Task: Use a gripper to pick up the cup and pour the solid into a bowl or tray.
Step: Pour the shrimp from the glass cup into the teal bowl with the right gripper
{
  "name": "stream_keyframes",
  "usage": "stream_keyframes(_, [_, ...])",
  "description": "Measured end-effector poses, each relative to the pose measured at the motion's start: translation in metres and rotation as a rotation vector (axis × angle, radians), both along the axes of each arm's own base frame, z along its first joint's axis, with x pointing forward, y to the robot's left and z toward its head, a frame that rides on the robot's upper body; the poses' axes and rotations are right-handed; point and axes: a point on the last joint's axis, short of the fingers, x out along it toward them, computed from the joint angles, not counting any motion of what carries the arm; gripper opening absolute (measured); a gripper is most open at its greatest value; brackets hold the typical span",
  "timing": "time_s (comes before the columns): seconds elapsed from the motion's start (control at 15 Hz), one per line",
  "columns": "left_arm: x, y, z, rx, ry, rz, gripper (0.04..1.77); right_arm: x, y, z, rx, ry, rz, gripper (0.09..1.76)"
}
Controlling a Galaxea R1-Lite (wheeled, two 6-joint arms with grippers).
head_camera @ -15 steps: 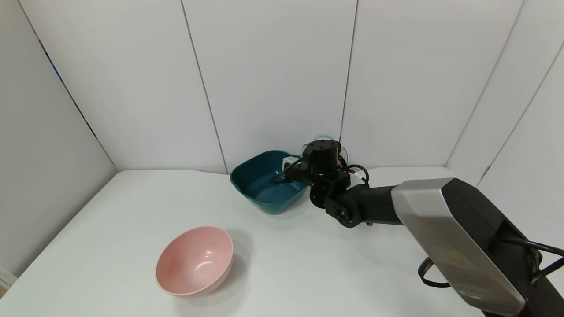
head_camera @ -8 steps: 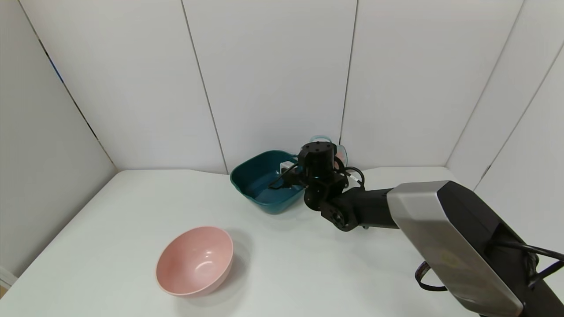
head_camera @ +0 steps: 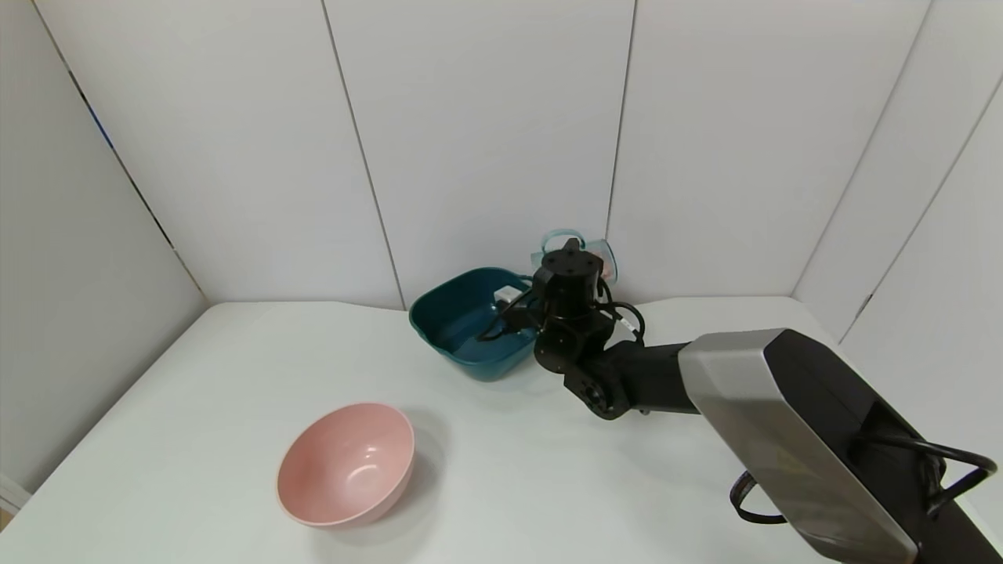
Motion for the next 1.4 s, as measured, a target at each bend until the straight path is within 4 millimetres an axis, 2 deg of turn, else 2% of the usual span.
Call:
stream_keyframes(0.33, [0.0,0.0,0.0,0.0,0.0,0.0,1.72,-0.001,0.003,-0.005,-0.095,0.023,0.003,1.34])
stream_keyframes(1.4, [0.0,0.0,0.0,0.0,0.001,0.0,1.72,-0.014,0.018,0.001,-0.298,0.031,0.024,1.34])
